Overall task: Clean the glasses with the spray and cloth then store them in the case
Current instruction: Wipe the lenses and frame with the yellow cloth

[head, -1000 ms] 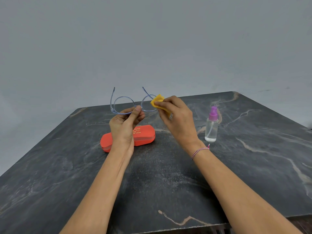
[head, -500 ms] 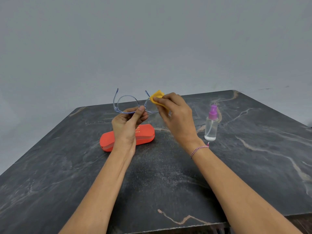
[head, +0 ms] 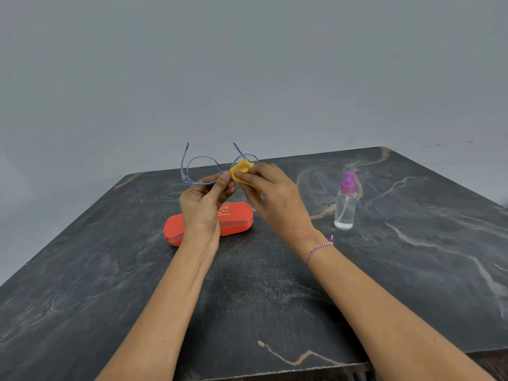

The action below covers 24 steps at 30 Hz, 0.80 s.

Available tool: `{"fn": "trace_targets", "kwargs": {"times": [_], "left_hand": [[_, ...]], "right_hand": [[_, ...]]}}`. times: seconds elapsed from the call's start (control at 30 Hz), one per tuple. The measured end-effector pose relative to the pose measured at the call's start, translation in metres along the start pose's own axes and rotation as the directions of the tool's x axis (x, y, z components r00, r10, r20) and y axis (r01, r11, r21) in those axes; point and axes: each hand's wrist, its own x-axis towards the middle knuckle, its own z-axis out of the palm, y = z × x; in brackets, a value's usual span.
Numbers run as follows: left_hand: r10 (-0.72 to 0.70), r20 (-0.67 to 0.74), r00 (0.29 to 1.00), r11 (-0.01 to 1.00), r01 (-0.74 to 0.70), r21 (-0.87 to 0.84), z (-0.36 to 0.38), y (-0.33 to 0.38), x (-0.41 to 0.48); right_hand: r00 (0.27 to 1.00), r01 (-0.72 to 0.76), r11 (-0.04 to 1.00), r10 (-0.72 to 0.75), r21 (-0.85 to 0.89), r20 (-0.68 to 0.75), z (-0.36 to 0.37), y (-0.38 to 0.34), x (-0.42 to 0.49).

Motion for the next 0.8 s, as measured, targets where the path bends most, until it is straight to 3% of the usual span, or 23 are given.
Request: {"fn": "trace_targets", "kwargs": {"times": [0.2, 0.37, 0.57, 0.8], "left_hand": [[-0.008, -0.052, 0.999, 0.998, 0.004, -0.060, -0.001, 0.006, 0.002], [-0.030, -0.054, 0.998, 0.997, 0.027, -0.066, -0.002, 0.005, 0.004], [-0.072, -0.013, 0.997, 0.997, 0.071, -0.034, 0.000, 0.002, 0.002], [-0.083, -0.059, 0.995, 0.993, 0.077, -0.094, -0.004, 0.003, 0.005]], "right_hand": [[0.999, -0.009, 1.000, 0.010, -0.019, 0.053, -0.003, 0.003, -0.001], [0.990, -0.142, 0.990, 0.142, -0.002, -0.016, -0.013, 0.014, 0.001], [0.985, -0.162, 0.987, 0.161, -0.007, -0.068, -0.016, 0.014, 0.004], [0.986, -0.164, 0.986, 0.163, 0.012, 0.035, -0.013, 0.011, -0.001]]}}
